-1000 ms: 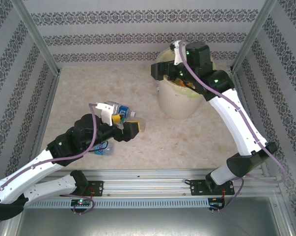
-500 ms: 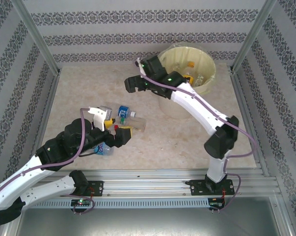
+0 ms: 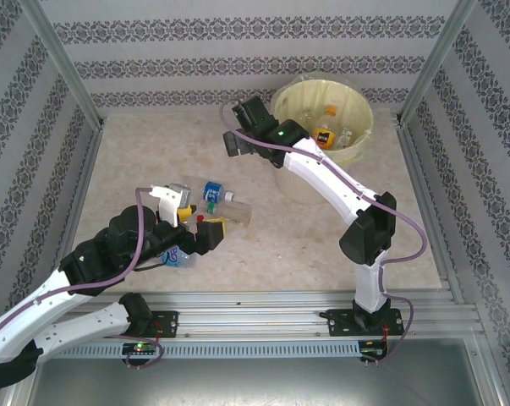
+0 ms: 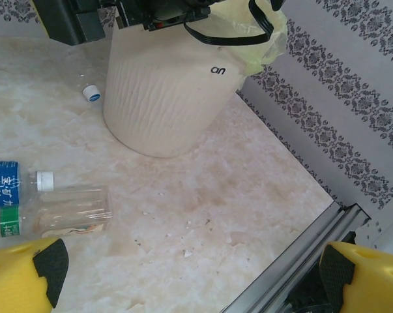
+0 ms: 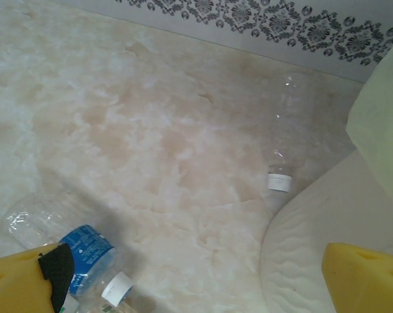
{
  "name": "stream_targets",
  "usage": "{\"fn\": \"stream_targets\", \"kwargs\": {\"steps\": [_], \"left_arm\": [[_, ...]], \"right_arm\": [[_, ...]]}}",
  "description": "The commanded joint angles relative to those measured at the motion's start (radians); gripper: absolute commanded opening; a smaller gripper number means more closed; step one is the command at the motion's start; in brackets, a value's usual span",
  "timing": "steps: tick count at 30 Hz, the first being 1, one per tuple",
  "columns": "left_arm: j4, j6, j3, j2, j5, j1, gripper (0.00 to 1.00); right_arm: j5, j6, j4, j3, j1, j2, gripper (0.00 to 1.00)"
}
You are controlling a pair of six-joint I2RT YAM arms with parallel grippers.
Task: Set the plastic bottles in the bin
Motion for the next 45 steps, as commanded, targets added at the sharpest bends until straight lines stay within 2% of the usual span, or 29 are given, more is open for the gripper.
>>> {"fn": "stream_targets", "kwargs": {"steps": [1, 11, 19, 22, 32, 36, 45], "left_arm": [[-0.009, 0.016, -0.007, -0.007, -0.014, 0.011, 1.00], [-0.002, 0.005, -0.018, -0.005, -0.012, 0.011, 1.00], [-0.001, 0.007, -0.017, -0.004, -0.013, 0.011, 1.00], [0.002, 0.006, -0.020, -0.004, -0.011, 0.011, 1.00], [-0.013, -0.001, -0.025, -0.025, -0.018, 0.011, 1.00], [-0.015, -0.005, -0.033, -0.032, -0.019, 0.011, 1.00], [0.009, -0.022, -0.056, -0.030, -0.008, 0.011, 1.00]], "right_arm": [[0.079, -0.021, -0.042, -0.013, -0.049, -0.022, 0.98], [0.142, -0.014, -0.052, -0.105, -0.139, -0.070, 0.98], [-0.035, -0.093, 0.027, -0.138, -0.104, -0.087, 0.95], [-0.065, -0.099, 0.029, -0.124, -0.080, -0.062, 0.91], [0.004, 0.011, -0.026, -0.016, -0.057, 0.088, 0.87], [0.011, 0.036, -0.022, 0.013, -0.072, 0.140, 0.85], [-0.074, 0.049, 0.039, -0.011, -0.156, 0.213, 0.81]]}}
